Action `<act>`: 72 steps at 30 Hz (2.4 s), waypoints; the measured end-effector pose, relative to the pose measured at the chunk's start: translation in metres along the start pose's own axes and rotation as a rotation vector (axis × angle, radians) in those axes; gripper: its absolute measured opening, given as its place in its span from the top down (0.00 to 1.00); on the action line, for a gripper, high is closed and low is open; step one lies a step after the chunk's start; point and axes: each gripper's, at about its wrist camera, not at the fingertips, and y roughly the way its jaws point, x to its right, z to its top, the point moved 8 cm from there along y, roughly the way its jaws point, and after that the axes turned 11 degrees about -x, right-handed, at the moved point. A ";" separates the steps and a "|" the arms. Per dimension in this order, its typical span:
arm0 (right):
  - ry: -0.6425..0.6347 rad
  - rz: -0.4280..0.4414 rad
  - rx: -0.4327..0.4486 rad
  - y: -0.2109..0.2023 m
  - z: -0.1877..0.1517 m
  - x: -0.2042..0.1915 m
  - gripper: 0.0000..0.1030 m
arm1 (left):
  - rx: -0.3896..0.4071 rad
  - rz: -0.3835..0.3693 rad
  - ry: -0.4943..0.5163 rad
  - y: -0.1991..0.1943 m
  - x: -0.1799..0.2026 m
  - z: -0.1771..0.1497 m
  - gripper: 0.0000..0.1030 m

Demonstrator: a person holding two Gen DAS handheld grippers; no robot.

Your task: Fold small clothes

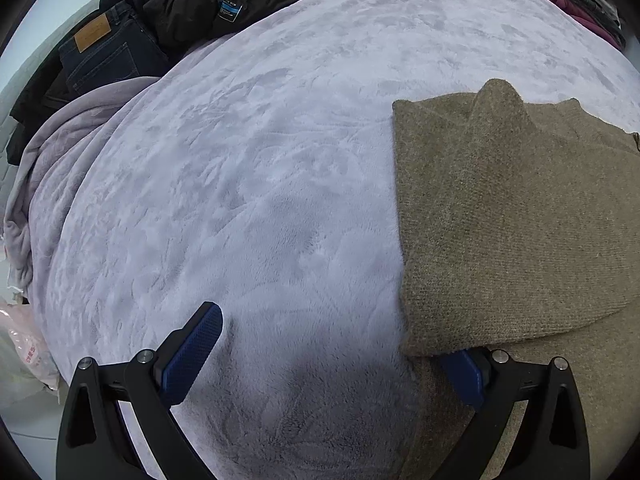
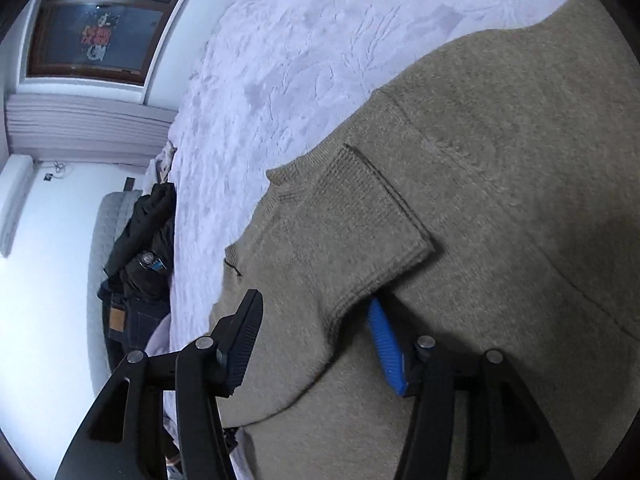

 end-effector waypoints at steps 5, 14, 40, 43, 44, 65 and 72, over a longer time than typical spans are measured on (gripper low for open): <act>-0.080 -0.087 0.022 -0.012 0.004 -0.014 0.93 | 0.018 0.012 0.009 -0.003 -0.001 -0.001 0.02; -0.172 -0.305 0.002 -0.022 -0.014 0.030 0.93 | 0.016 -0.018 0.069 -0.008 -0.001 -0.005 0.01; -0.312 -0.448 0.000 -0.028 -0.026 0.017 0.79 | 0.013 -0.002 0.070 -0.008 0.008 0.047 0.01; -0.266 -0.402 -0.015 -0.042 -0.031 0.021 0.75 | 0.017 -0.032 0.092 -0.026 0.012 0.040 0.01; -0.250 -0.378 -0.015 -0.048 -0.033 0.023 0.75 | 0.022 -0.048 0.106 -0.035 0.017 0.035 0.01; 0.068 -0.130 0.074 -0.169 -0.070 0.116 0.22 | 0.013 -0.315 0.504 -0.129 0.259 -0.049 0.01; 0.111 -0.096 0.166 -0.207 -0.053 0.136 0.22 | 0.027 -0.322 0.502 -0.139 0.299 -0.036 0.01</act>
